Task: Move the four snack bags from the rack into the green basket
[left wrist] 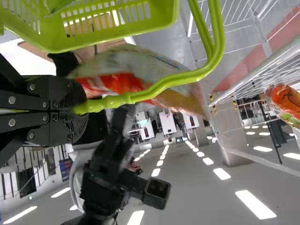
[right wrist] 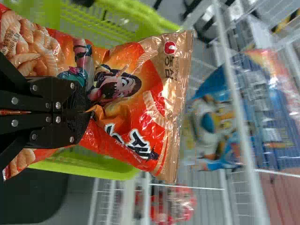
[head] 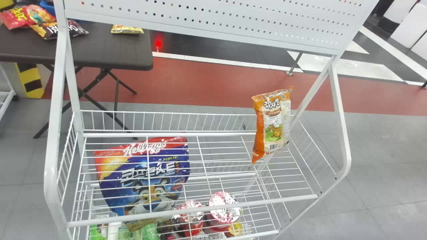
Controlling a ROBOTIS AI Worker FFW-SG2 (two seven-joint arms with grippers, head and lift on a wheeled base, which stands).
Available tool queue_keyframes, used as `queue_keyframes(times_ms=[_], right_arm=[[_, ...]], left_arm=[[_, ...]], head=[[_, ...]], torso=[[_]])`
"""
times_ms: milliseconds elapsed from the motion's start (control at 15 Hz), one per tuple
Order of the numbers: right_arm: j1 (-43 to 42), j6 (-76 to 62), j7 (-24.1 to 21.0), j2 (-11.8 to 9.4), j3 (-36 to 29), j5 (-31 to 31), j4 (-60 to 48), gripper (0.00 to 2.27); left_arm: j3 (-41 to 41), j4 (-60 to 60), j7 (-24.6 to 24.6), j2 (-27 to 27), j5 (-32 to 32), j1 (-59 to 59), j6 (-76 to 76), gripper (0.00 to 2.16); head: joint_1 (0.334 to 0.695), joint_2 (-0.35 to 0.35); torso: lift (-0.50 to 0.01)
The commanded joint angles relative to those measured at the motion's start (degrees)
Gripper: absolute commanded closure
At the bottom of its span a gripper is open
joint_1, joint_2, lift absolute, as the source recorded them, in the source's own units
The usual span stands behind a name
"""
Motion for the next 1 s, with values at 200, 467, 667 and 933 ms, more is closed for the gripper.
queue_keyframes(times_ms=[200, 467, 667, 933], right_arm=[[-3.27, -0.86, -1.20, -0.89, 5.08, 1.64, 7.93, 2.11], [-4.32, -9.12, -2.26, -0.80, 7.36, -0.11, 11.53, 2.11], [-4.14, -14.04, -2.34, -0.89, 9.56, -2.93, 12.85, 2.11], [-4.58, -9.30, -2.43, -1.16, 8.24, -1.43, 14.34, 1.85]], left_arm=[[-0.20, 0.31, -0.18, 0.00, 0.07, -0.07, -0.16, 1.87], [-0.28, -0.22, -0.53, 0.00, 0.07, 0.28, -0.16, 1.87], [-0.20, -0.39, -0.71, 0.09, -0.02, 0.45, -0.16, 1.87], [0.07, -0.48, -1.15, 0.18, 0.07, 0.81, -0.16, 1.87]], head=[[0.695, -0.350], [0.695, -0.350], [0.695, -0.350], [0.695, -0.350]], torso=[[0.000], [0.000], [0.000], [0.000]])
